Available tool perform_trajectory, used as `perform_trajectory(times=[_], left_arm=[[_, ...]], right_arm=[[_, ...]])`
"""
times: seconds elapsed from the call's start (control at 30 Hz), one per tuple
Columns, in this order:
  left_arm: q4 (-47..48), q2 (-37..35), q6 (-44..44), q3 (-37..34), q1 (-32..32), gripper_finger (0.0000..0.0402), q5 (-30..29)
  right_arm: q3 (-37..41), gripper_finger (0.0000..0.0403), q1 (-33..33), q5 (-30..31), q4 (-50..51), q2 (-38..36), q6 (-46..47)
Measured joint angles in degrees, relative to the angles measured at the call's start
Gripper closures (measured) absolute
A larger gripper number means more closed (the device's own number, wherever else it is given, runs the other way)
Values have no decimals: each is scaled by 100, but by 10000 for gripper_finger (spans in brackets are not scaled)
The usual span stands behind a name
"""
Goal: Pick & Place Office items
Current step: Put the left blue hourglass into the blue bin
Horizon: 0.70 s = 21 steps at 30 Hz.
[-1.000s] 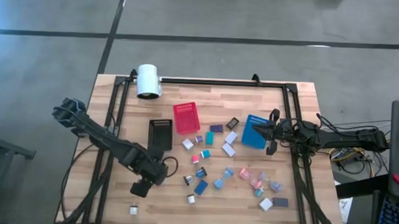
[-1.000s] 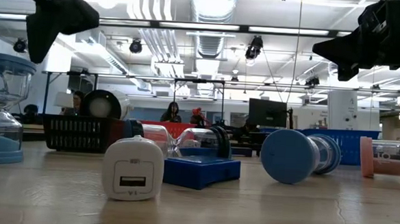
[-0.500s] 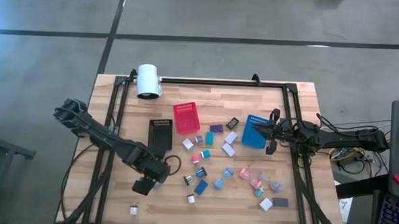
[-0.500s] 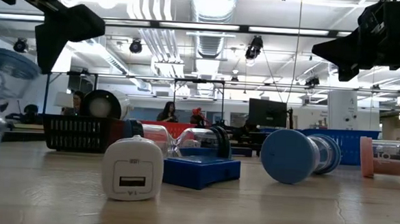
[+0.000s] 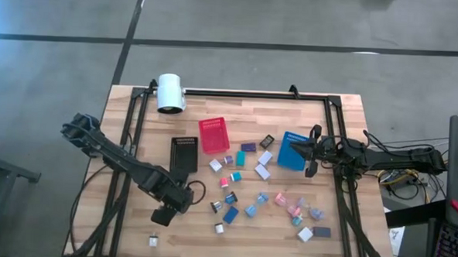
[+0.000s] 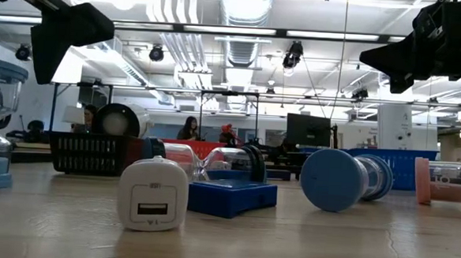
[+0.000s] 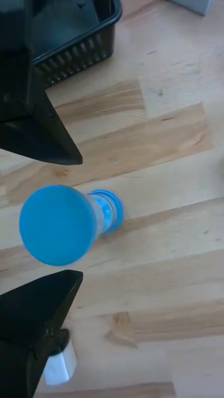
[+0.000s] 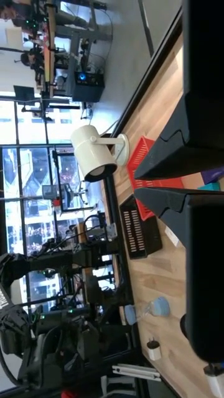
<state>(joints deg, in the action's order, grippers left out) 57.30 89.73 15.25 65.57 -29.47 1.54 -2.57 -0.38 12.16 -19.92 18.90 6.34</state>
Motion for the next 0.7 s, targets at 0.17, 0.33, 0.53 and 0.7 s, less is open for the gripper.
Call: perform_trajectory(times=[0.17,0.33,0.53,0.7], left_arm=[[-147,0,0,-295,0,109,66],[-346,0,-4,-355,0,110,68],[-331,0,-25,-344,0,111,151],[-398,0,-24,-346,0,147,170]], right_arm=[[0,374,-2,0,0,0,1],[0,374,-1,-1,0,-2,-35],[0,374,-2,-2,0,-2,-50],[0,374,0,-2,0,-2,-42]])
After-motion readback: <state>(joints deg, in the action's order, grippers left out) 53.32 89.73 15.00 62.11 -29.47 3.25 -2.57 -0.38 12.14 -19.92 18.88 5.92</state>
